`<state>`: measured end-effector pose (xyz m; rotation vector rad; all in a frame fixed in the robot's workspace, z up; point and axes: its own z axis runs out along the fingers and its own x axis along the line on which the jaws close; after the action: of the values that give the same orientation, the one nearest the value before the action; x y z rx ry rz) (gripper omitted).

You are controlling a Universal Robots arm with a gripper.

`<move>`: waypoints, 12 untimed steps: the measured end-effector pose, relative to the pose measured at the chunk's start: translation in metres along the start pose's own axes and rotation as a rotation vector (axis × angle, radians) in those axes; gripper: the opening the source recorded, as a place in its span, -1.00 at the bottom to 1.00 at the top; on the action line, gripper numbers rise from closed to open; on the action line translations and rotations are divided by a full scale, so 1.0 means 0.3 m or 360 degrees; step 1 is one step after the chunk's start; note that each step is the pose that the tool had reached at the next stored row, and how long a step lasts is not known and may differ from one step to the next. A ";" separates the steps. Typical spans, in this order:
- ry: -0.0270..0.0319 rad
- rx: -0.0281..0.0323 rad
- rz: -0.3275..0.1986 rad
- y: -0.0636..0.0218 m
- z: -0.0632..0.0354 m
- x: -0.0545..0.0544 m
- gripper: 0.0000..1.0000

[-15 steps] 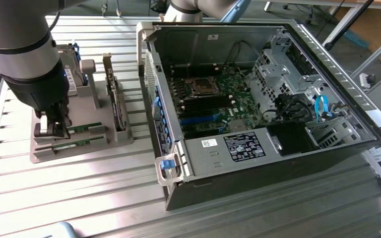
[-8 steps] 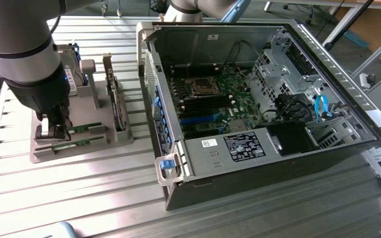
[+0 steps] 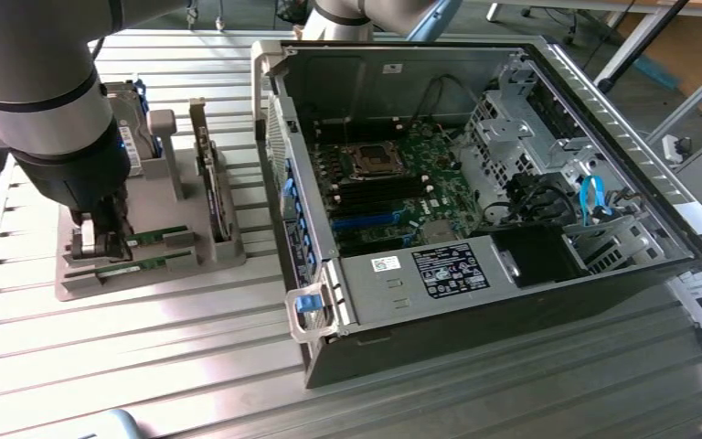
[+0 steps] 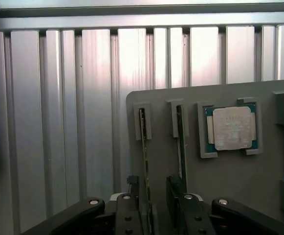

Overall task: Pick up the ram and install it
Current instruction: 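Pick up the ram and move it above insertion slot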

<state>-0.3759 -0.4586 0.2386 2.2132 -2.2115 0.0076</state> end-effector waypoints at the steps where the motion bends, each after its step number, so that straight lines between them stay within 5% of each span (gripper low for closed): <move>1: 0.00004 0.00003 -0.0018 0.000 0.001 0.000 -0.29; 12: 0.00179 0.00006 -0.0064 0.000 0.011 0.012 -0.29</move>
<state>-0.3759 -0.4621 0.2353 2.2520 -2.1608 0.0199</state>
